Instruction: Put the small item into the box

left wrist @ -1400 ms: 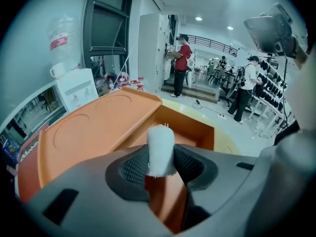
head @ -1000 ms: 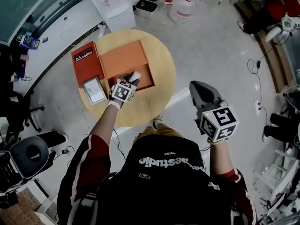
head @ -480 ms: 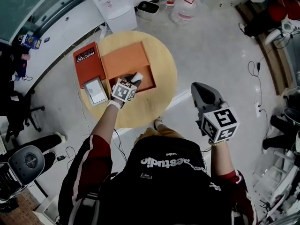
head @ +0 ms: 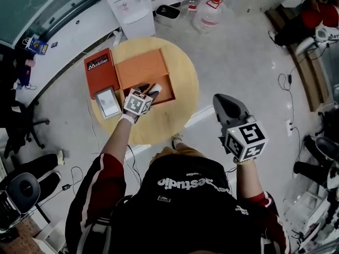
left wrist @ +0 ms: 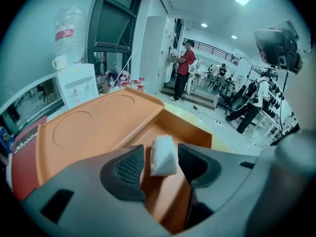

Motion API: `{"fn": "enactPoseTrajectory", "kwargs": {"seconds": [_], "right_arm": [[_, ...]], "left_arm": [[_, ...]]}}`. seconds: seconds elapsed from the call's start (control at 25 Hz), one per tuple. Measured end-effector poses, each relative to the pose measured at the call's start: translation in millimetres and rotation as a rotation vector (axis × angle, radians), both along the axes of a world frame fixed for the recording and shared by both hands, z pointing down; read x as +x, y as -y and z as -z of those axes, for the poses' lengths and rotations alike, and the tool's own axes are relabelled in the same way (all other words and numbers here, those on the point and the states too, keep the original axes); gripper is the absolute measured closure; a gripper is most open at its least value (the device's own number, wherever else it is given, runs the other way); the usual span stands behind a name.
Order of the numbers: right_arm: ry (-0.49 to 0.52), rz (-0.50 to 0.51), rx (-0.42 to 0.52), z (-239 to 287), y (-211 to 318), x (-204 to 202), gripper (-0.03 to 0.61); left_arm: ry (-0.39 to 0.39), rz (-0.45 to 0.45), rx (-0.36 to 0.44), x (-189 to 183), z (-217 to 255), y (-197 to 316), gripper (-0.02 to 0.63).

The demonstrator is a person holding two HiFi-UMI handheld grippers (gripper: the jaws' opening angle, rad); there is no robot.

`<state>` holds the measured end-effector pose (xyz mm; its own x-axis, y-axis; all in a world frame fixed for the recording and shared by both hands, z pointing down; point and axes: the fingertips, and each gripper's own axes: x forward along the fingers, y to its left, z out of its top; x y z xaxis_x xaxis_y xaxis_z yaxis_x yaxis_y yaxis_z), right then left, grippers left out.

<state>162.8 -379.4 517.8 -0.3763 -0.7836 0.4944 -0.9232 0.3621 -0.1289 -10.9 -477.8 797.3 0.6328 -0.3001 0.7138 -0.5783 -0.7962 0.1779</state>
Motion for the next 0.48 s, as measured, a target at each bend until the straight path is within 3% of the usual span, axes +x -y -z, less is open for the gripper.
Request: {"fn": "enactPoseTrajectory", "kwargs": {"seconds": [0.48], "right_arm": [[0.012, 0.031, 0.043, 21.4, -23.6, -12.9, 0.554]], "left_arm": [[-0.071, 0.119, 0.004, -12.4, 33.4, -22.1, 0.387]]}}
